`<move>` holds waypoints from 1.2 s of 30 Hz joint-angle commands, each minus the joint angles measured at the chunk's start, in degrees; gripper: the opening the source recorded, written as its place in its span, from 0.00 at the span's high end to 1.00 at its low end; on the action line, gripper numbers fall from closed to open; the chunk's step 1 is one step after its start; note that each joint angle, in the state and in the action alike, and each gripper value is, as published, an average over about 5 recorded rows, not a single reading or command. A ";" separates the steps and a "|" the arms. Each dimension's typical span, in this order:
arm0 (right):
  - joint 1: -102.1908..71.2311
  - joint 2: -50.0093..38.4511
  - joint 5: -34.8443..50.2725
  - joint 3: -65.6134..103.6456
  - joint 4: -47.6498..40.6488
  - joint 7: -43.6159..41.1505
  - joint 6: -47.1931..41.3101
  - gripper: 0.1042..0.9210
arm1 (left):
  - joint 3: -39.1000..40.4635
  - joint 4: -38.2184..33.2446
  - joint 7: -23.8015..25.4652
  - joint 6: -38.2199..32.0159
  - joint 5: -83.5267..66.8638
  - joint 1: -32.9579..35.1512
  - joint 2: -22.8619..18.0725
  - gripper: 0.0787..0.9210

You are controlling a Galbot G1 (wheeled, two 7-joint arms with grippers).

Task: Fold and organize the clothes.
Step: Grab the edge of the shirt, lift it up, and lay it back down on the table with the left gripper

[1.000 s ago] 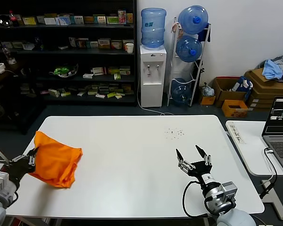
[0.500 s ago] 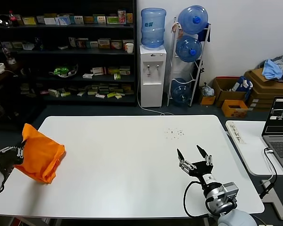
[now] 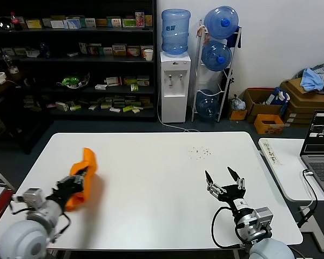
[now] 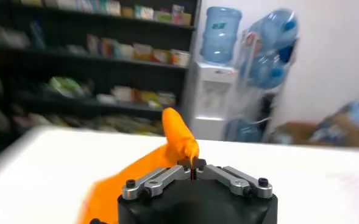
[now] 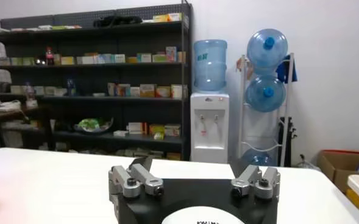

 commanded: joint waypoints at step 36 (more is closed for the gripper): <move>-4.49 6.24 -1.14 8.74 -7.76 -15.03 19.14 0.12 | 10.61 9.89 20.81 -32.51 30.76 7.57 -15.54 0.49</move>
